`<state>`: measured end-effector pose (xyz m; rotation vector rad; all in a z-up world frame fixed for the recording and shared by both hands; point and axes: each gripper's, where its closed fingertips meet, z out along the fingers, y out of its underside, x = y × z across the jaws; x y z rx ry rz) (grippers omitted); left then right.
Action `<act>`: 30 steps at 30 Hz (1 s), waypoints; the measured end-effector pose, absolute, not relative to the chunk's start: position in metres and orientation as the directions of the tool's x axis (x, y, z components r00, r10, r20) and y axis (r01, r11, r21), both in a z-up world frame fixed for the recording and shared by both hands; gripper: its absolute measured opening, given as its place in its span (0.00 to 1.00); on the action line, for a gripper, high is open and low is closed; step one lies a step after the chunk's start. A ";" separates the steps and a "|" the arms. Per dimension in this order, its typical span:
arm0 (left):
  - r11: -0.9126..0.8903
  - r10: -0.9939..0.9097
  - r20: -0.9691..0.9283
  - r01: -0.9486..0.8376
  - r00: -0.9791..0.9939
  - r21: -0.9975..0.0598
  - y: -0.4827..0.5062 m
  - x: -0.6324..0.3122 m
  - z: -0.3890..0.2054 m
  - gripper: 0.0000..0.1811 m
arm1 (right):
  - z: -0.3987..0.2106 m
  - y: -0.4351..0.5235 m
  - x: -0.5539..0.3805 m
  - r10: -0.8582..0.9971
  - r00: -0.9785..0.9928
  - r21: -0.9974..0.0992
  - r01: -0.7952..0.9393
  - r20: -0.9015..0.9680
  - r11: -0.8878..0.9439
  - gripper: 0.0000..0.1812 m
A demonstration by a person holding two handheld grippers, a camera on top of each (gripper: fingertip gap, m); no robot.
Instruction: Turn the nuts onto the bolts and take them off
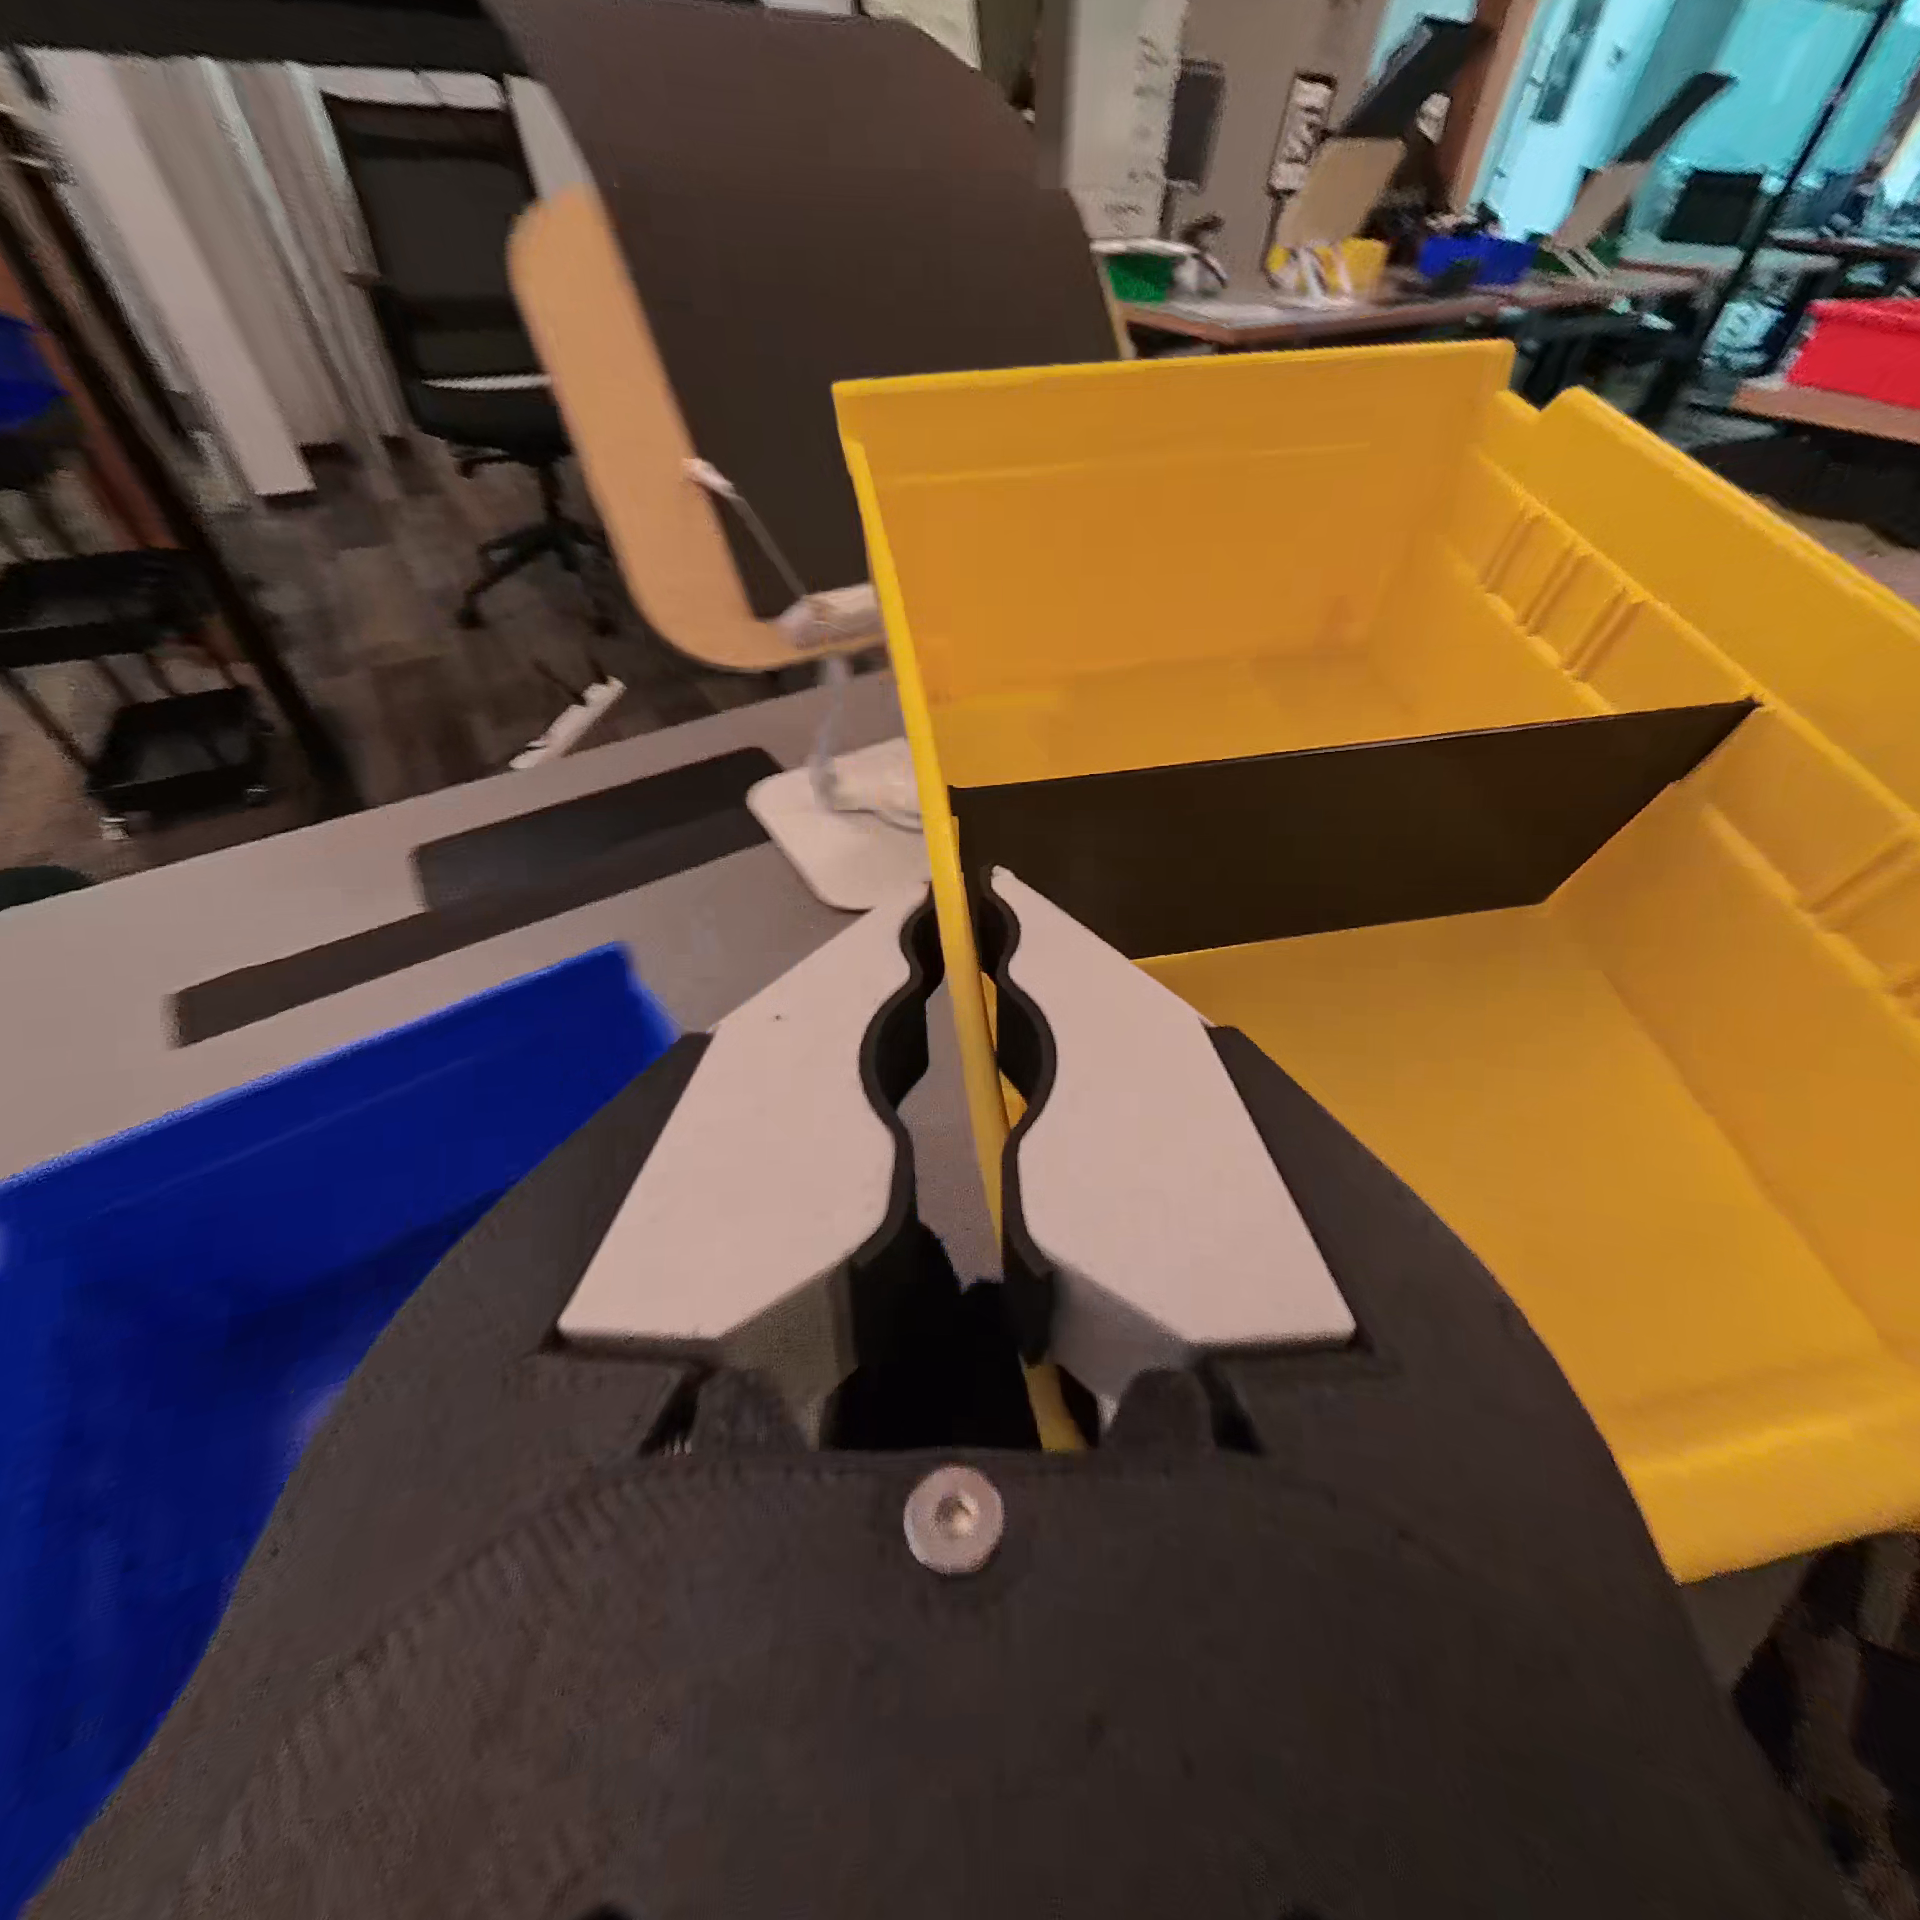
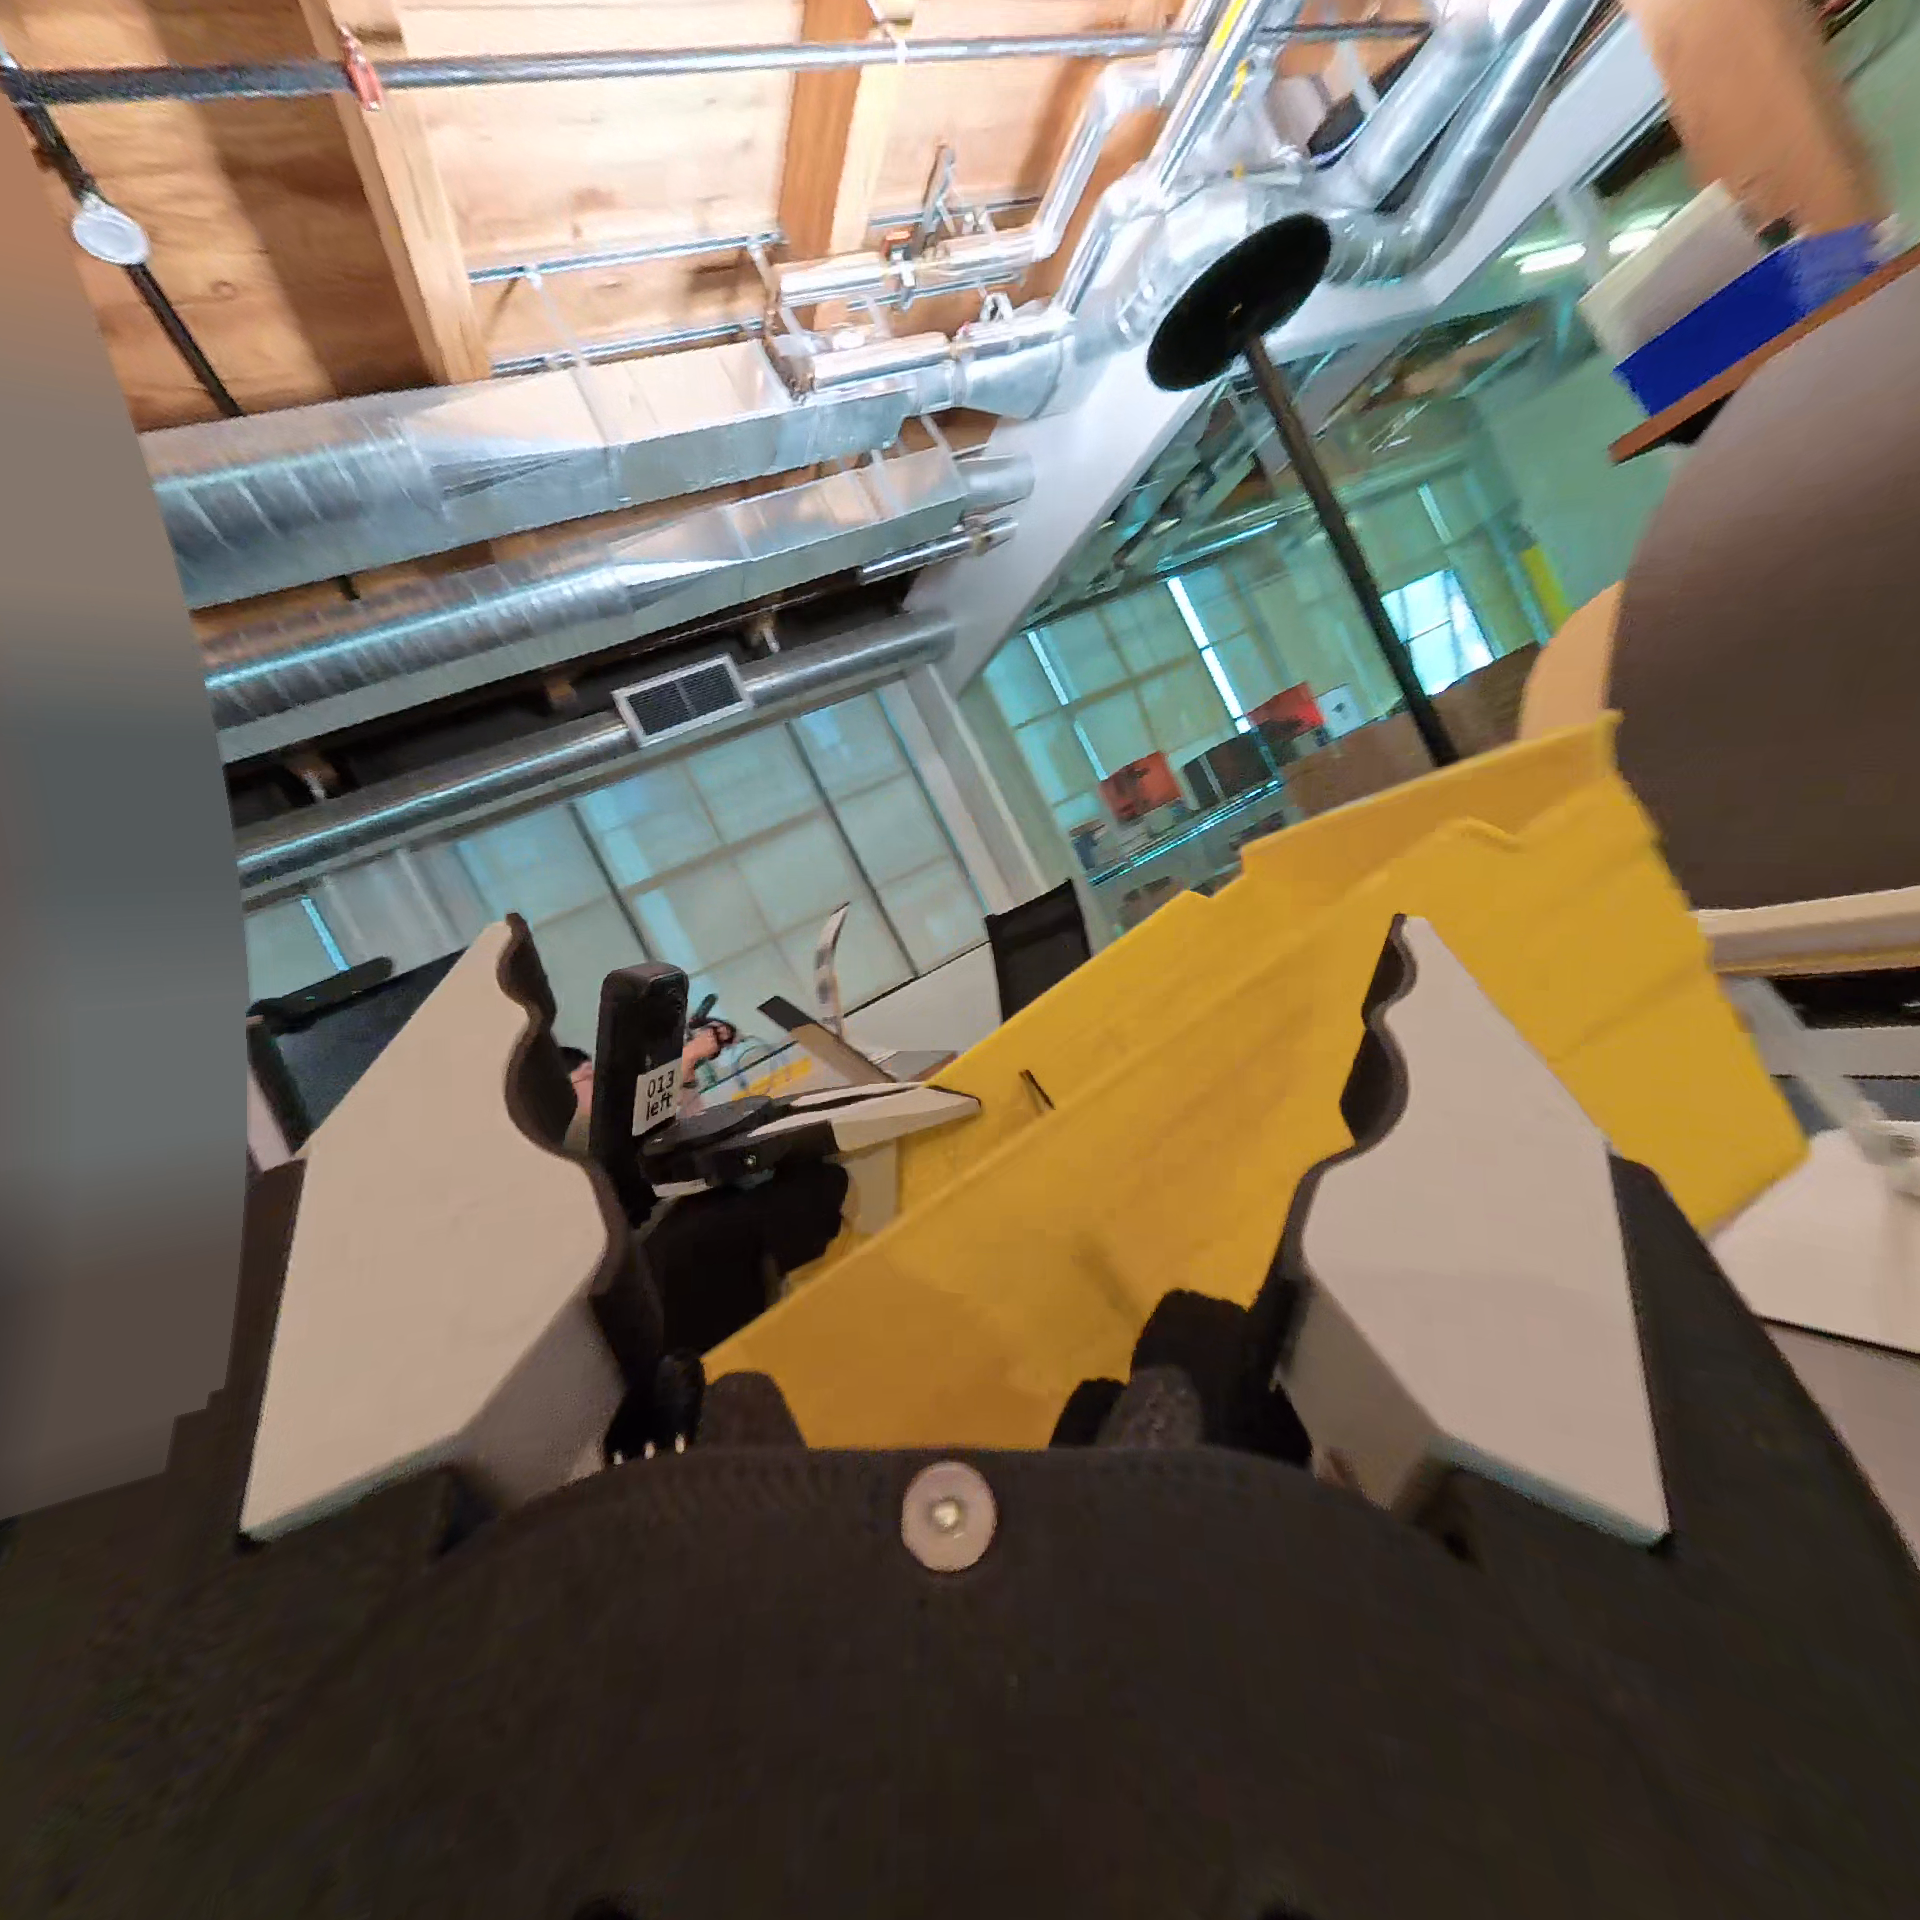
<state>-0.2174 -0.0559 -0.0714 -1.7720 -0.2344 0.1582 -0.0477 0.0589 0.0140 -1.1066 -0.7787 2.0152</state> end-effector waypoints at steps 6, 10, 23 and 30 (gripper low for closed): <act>-0.260 0.091 0.040 0.062 0.995 -0.964 0.034 -0.147 -0.111 0.03 | -0.016 0.112 0.015 0.866 -0.169 -0.788 -0.361 -0.470 -0.498 0.76; -0.305 0.041 0.030 0.041 0.999 -0.951 0.086 -0.115 -0.143 0.07 | -0.051 0.149 0.034 0.854 -0.048 -0.801 -0.323 -0.518 -0.504 0.77; -0.401 -0.077 0.159 0.116 0.984 -0.909 0.165 -0.038 -0.220 0.24 | -0.129 0.237 0.071 0.830 0.197 -0.850 -0.199 -0.522 -0.487 0.79; -0.443 -0.142 0.309 0.219 0.940 -0.869 0.182 -0.001 -0.220 0.44 | -0.170 0.273 0.069 0.830 0.249 -0.855 0.009 -0.500 -0.518 0.79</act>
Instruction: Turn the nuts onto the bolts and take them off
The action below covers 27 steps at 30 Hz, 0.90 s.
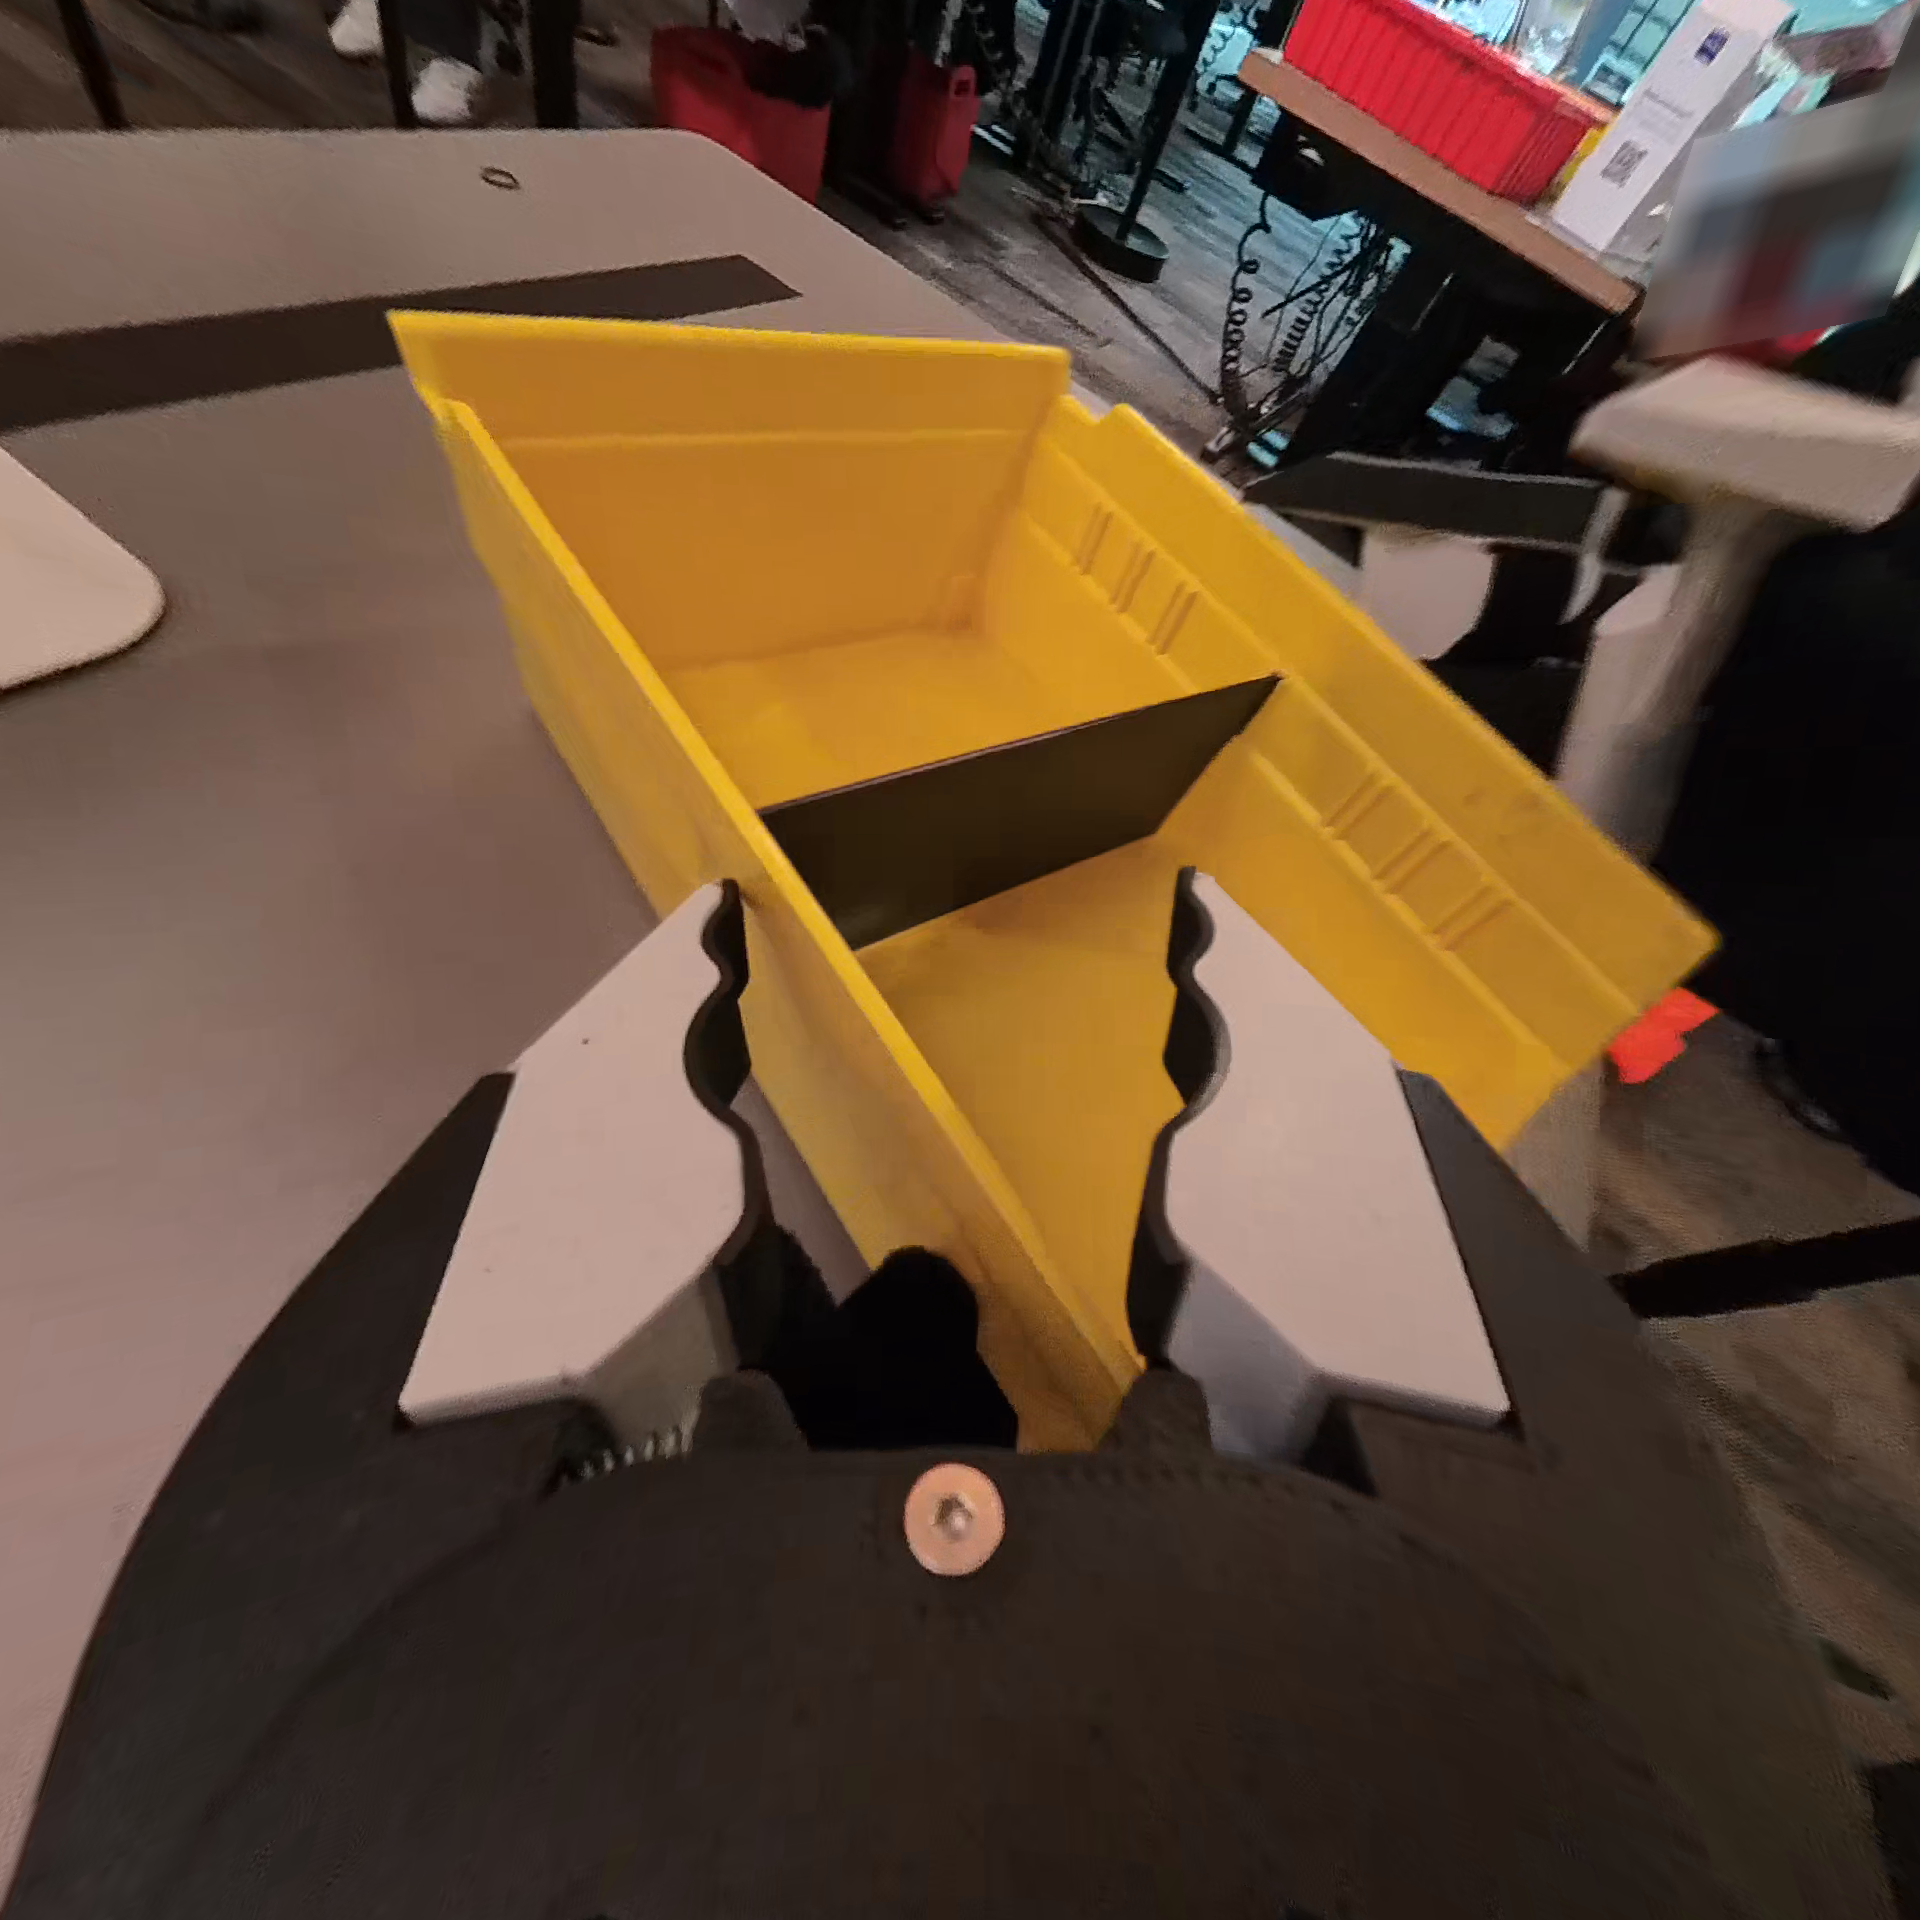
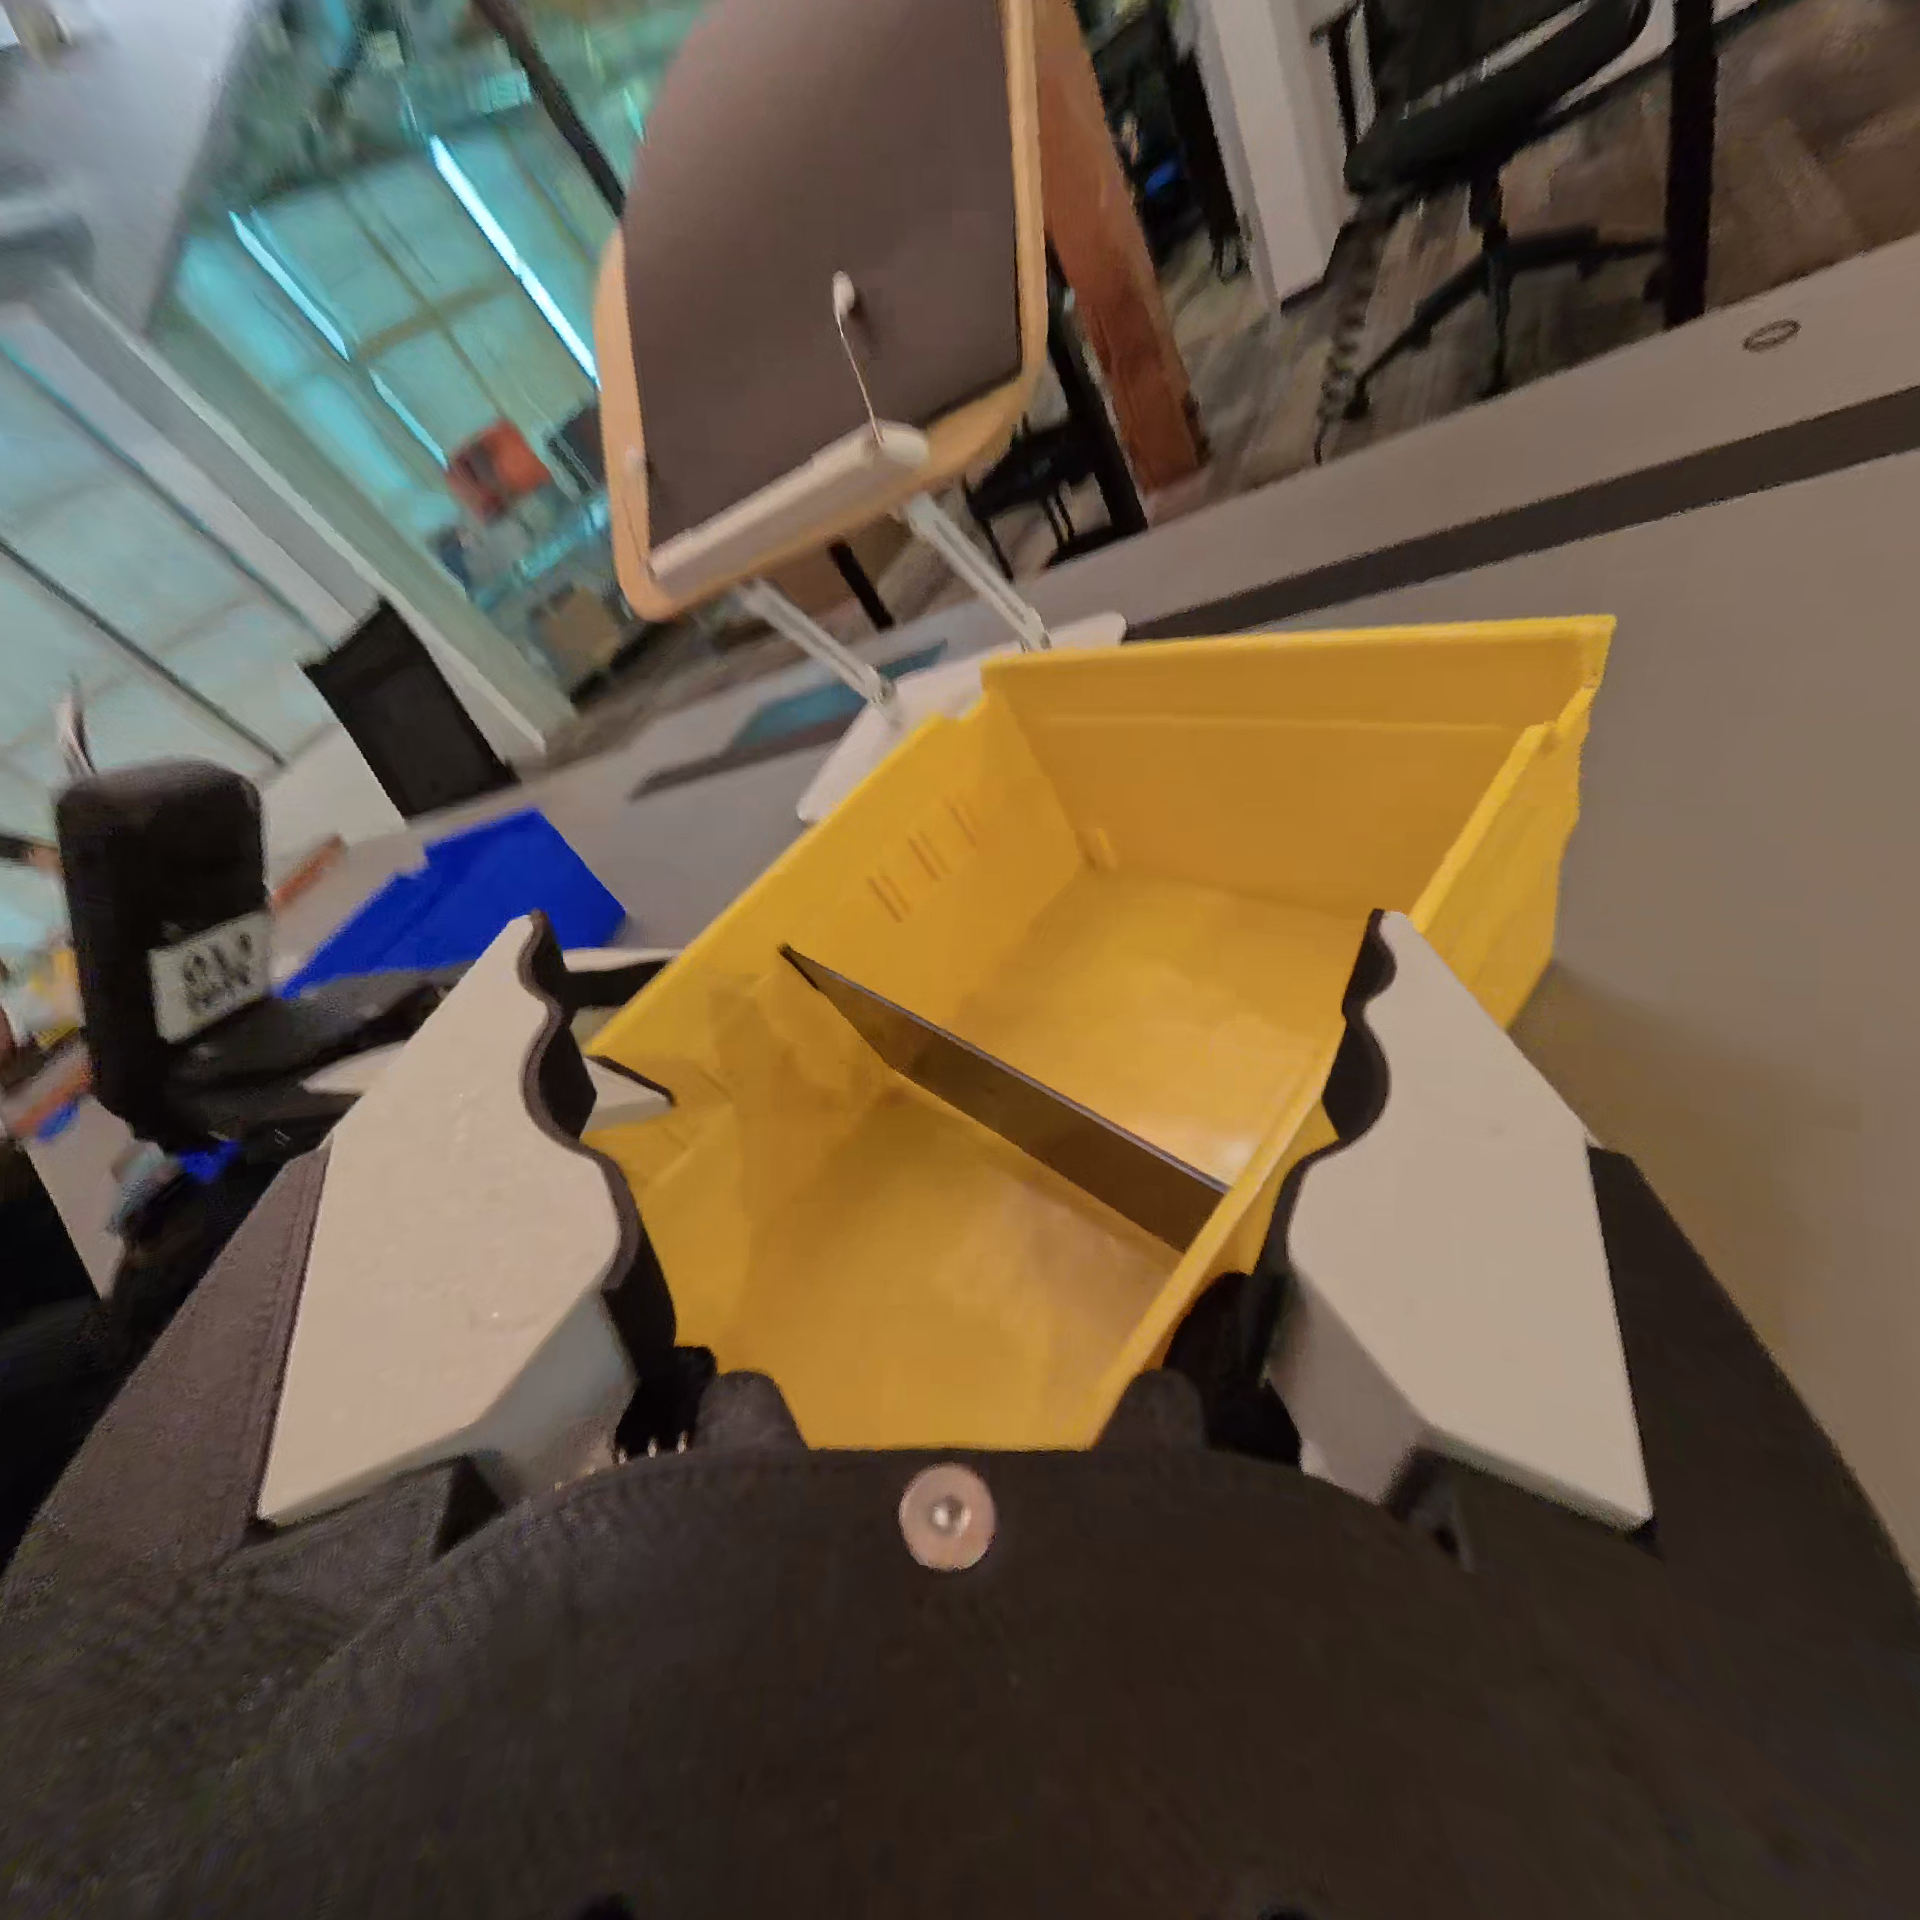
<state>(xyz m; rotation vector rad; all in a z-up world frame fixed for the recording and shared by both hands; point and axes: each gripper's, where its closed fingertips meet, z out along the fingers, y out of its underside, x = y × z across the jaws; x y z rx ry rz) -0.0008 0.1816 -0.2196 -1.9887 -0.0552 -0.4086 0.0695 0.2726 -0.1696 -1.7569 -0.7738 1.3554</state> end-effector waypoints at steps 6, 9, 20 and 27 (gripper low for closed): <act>-0.420 -0.136 0.479 0.388 0.867 -0.821 0.200 0.026 -0.218 0.51 | -0.192 0.307 0.070 0.902 0.247 -0.872 0.262 -0.355 -0.415 0.70; -0.394 -0.141 0.519 0.433 0.843 -0.811 0.216 0.034 -0.214 0.55 | -0.196 0.334 0.070 0.916 0.242 -0.876 0.294 -0.320 -0.383 0.64; -0.380 -0.209 0.579 0.480 0.788 -0.791 0.210 0.041 -0.199 0.53 | -0.193 0.401 0.085 0.895 0.363 -0.881 0.292 -0.259 -0.373 0.71; -0.268 -0.160 0.310 0.261 0.937 -0.927 0.120 -0.036 -0.128 0.46 | -0.153 0.380 0.086 0.909 0.417 -0.929 0.341 0.010 -0.146 0.69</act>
